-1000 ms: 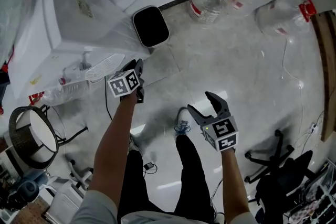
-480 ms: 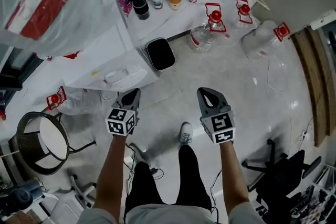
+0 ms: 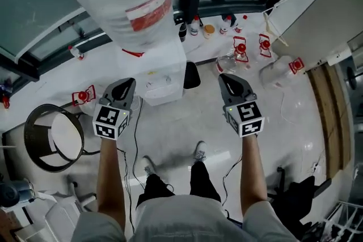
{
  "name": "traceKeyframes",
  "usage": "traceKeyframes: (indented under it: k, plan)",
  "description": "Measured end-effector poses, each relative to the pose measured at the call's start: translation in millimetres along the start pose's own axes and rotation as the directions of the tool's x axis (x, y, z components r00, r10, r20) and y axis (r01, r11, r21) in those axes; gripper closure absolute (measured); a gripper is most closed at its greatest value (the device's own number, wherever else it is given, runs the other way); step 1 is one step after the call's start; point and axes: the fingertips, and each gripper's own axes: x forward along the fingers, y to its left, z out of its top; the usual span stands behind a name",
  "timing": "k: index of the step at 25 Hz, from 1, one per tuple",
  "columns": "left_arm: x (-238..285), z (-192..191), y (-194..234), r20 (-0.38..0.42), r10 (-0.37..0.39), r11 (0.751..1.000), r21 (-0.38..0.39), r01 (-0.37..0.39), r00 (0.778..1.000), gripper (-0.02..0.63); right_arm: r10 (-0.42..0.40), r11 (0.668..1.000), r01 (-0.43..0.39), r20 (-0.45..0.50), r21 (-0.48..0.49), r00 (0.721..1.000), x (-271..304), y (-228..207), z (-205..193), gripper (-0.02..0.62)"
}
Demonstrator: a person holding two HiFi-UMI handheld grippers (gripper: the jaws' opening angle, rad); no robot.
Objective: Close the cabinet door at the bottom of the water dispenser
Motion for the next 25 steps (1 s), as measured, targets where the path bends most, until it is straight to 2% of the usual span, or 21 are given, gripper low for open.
traceKeyframes:
  k: [3,7,10,18,25]
  plan:
    - [-46.0,49.9,33.2,0.062,0.050,0.997,0.049,-0.053,0.997,0.584,0.008,0.998,-0.005,0.054,-0.065,0.998,-14.1,22.0,58.8,0.568]
    - [-92.0,99.0,67.6,0.127,0.140,0.989,0.032,-0.145,0.982,0.584,0.030,0.989,-0.012,0.119,-0.145,0.992,-22.3,43.8,120.6,0.568]
    - [-119.5,131.7,84.4,0.177,0.184,0.978,0.067,-0.199,0.967,0.584,0.052,0.980,-0.019,0.164,-0.197,0.985,-20.6,60.3,160.5,0.568]
    - [-170.7,182.3,84.8,0.253,0.197,0.960,0.148,-0.239,0.947,0.584,0.088,0.969,-0.024,0.251,-0.247,0.964,-43.8,94.4,219.6,0.568]
    - [-186.3,208.1,68.2,0.310,0.187,0.953,0.174,-0.249,0.932,0.584,0.102,0.965,-0.019,0.305,-0.263,0.947,-60.0,99.2,242.7,0.568]
